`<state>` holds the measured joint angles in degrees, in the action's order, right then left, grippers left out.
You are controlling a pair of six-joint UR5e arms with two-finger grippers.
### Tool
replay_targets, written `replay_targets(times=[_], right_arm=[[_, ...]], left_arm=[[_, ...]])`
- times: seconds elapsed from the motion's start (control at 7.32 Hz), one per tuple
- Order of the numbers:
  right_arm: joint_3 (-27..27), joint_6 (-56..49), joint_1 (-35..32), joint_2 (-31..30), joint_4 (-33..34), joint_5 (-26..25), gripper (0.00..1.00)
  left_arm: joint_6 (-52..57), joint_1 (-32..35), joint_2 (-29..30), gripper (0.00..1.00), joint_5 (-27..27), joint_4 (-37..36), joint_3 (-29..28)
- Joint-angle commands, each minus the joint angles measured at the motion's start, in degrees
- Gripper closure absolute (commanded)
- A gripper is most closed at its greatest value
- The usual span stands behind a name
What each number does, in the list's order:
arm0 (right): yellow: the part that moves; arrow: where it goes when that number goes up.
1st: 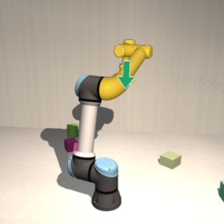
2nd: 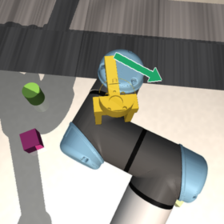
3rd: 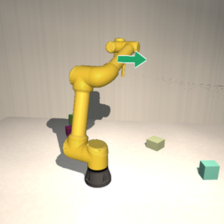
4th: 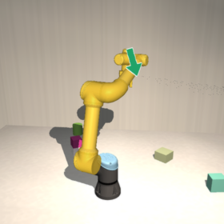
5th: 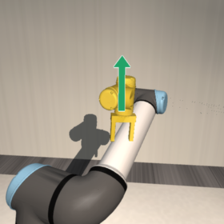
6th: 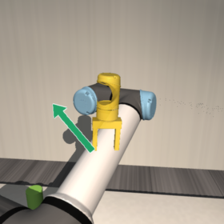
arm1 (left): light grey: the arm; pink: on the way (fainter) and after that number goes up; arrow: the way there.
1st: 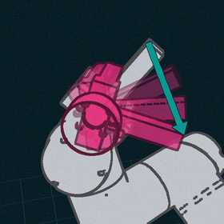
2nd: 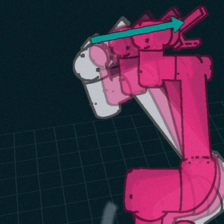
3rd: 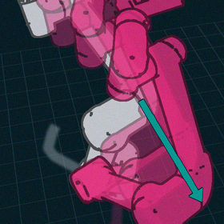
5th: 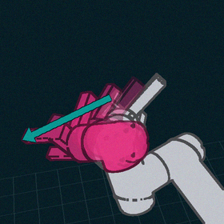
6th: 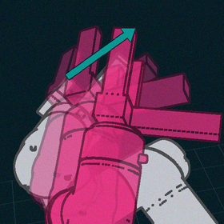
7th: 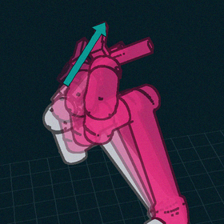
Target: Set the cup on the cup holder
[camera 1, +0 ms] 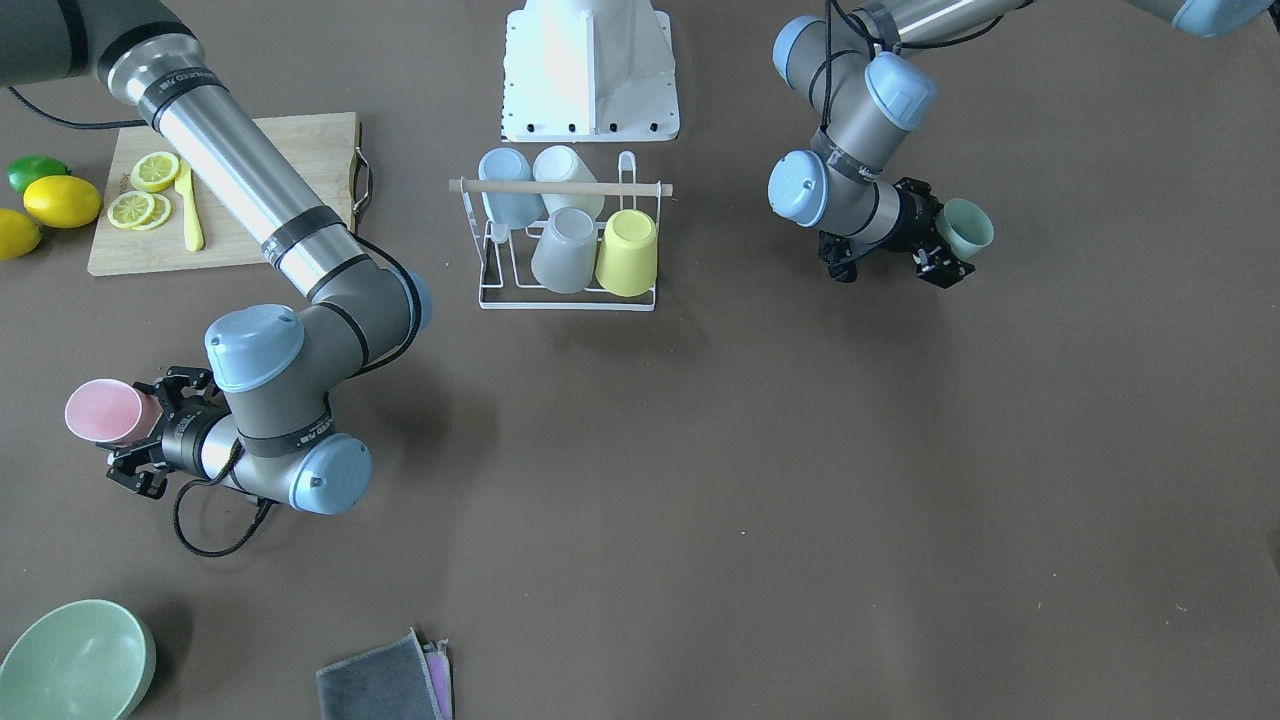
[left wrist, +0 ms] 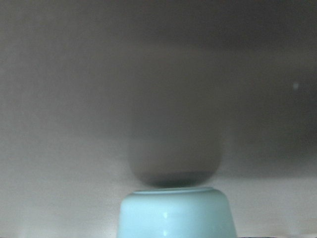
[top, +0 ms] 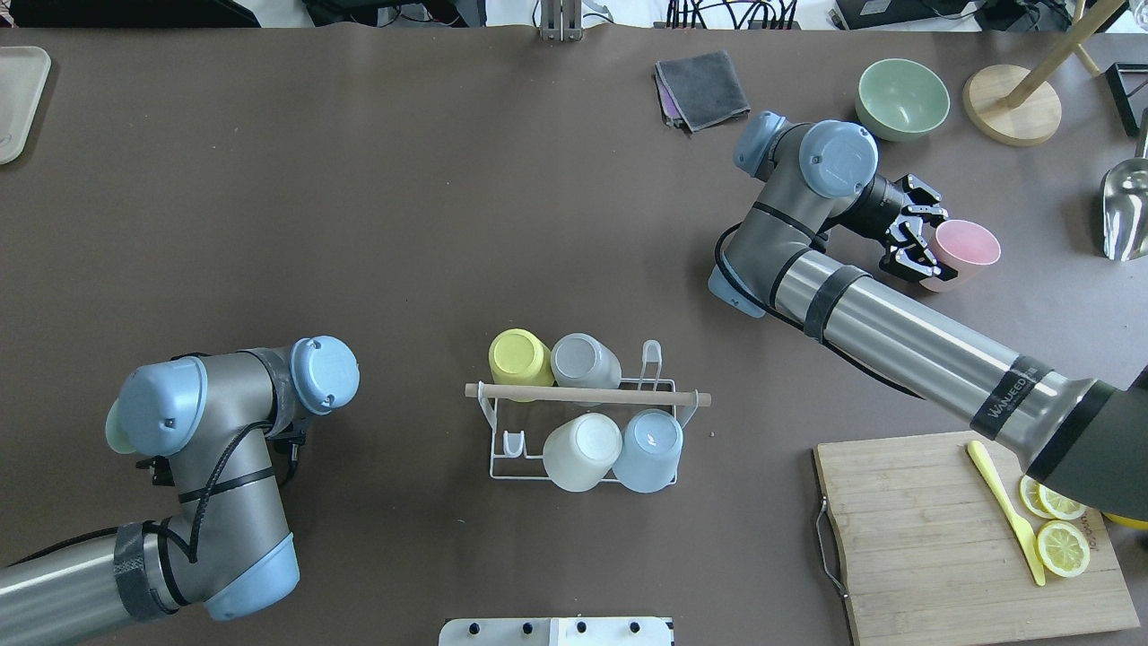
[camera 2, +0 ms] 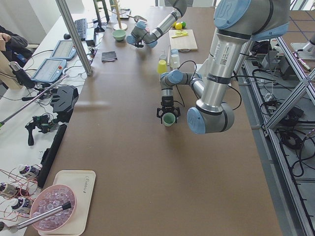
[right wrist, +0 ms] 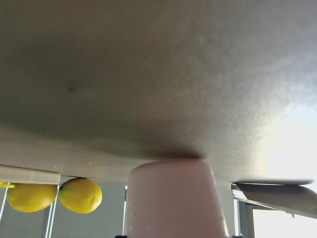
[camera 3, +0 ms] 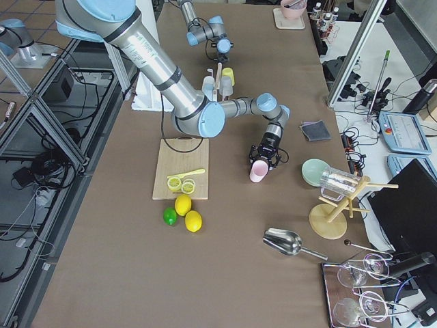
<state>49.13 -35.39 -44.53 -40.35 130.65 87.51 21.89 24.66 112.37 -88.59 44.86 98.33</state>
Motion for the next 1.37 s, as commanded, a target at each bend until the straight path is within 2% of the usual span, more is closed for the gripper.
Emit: replay_targets(times=[0.0,0.14,0.27,0.41,0.68,0.82,1.09,1.23], right_arm=[[1.6,-1.0,0.0,-0.3,1.3,-0.6,0.56],[6.2,-0.9,-1.0,-1.3,2.2,-2.2,0.56],[14.0,-0.4,-2.0,-5.1,1.8,-2.2,0.55],[20.0,0.3,-2.6,-7.8,0.2,-1.6,0.55],[26.9,2.0,-4.9,-7.8,-1.8,7.1,0.54],[29.2,2.3,-6.5,-8.0,-5.5,12.0,0.54],[32.8,6.2,-10.3,-9.4,-15.2,26.9,0.54],[35.8,11.8,-10.5,-10.8,-19.9,31.5,0.54]], left_arm=[[0.0,0.0,-0.1,0.01,0.0,0.1,0.1],[0.0,0.0,-0.1,0.1,0.0,0.1,0.2],[0.0,0.2,-0.4,0.33,0.0,0.1,0.9],[0.1,0.2,-1.4,0.47,0.0,0.1,2.2],[0.2,0.6,-2.4,0.5,0.0,0.1,3.9],[0.3,1.2,-3.3,0.52,0.0,0.1,5.5],[0.4,4.1,-5.1,0.52,0.0,0.1,9.6],[0.3,6.8,-4.9,0.58,-0.1,0.9,9.9]])
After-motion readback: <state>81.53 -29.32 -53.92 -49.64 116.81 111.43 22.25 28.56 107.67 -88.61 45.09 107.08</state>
